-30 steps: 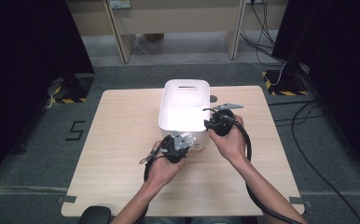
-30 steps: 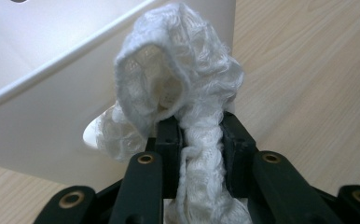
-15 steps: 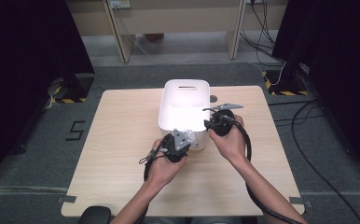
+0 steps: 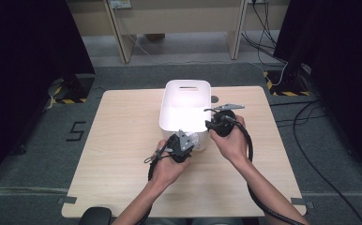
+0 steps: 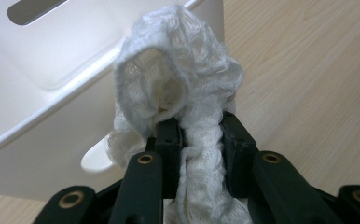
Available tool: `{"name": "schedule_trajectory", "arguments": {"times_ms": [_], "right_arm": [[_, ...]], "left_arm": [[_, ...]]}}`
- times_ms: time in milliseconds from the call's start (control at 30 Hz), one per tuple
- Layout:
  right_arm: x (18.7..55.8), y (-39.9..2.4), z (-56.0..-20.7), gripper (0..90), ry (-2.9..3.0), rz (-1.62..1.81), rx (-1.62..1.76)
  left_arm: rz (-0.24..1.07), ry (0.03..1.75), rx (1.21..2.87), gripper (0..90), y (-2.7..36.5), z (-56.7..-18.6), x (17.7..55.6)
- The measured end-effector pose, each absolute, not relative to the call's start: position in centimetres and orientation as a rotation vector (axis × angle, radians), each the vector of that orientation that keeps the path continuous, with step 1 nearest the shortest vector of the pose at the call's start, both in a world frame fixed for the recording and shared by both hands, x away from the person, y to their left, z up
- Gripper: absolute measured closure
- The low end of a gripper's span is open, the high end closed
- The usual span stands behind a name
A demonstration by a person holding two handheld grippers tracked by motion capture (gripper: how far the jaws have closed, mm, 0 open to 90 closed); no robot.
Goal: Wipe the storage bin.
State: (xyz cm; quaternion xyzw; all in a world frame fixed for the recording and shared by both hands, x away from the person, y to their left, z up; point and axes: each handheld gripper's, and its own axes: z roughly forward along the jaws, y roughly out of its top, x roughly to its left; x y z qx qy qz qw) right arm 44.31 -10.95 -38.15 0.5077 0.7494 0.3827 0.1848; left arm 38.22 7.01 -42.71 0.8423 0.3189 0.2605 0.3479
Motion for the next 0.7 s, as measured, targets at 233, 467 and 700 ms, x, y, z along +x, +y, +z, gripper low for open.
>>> {"name": "schedule_trajectory", "arguments": {"times_ms": [233, 467, 700], "right_arm": [[44.3, -11.0, -38.2, 71.8, 2.113, 1.081, 1.43], [44.3, -11.0, -38.2, 71.8, 2.113, 1.081, 1.431], [44.3, -11.0, -38.1, 71.8, 2.114, 1.08, 1.432]], "left_arm": [[0.678, 0.813, 2.191, 72.2, 6.7, -43.1, 38.4], [0.668, 0.812, 2.204, 72.3, 6.4, -43.5, 38.4], [0.656, 0.812, 2.213, 72.3, 6.2, -44.0, 38.5]]}}
